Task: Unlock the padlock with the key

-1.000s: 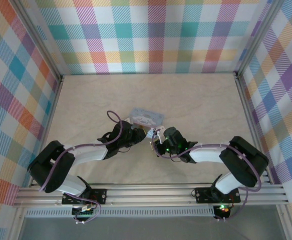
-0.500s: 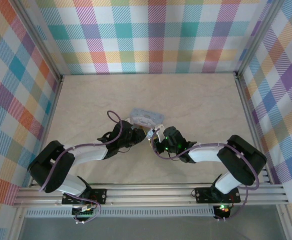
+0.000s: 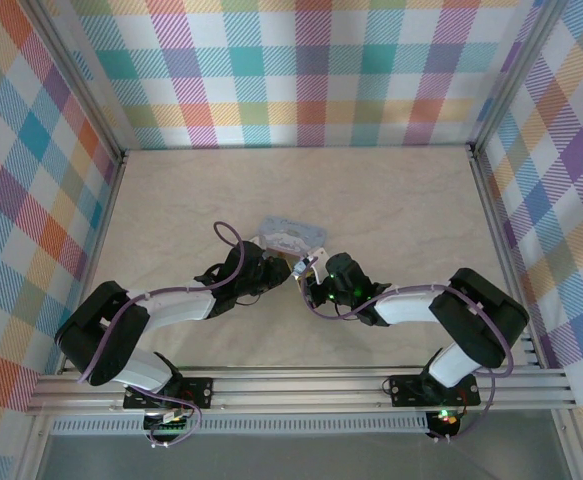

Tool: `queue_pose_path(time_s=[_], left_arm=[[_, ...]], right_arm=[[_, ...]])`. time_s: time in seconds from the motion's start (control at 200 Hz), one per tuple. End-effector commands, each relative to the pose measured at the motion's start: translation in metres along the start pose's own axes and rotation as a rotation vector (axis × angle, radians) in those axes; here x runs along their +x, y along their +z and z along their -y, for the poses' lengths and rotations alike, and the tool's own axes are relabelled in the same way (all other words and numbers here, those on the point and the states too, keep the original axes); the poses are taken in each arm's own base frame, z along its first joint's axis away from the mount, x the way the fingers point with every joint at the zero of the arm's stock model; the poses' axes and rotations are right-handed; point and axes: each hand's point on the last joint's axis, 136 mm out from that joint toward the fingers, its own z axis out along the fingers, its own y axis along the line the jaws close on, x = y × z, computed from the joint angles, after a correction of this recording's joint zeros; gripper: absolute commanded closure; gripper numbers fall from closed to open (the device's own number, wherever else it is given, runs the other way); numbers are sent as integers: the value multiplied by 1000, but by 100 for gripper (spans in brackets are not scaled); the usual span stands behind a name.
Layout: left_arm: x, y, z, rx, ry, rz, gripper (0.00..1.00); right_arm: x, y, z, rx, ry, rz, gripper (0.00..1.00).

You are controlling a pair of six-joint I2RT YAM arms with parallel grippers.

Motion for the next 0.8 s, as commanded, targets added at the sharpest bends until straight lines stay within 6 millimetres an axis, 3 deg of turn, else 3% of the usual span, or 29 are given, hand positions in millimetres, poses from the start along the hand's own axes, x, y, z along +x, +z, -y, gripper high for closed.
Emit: queue_pose_path(time_s=[0.0,0.41,0.47,0.795], left_arm=[[-6,0,18,43,1,9,80],[-6,0,18,43,-2,6,80],[-5,0,18,42,-3,2,80],[-4,-3,21,36,-16,-17,81]], right_arm=[[-8,2,-3,-8,-23,39,100],[-7,2,-3,-10,-24,44,100],[-16,1,-5,-15,-27,80,100],[-24,-3,-3,-2,-30,130,100]])
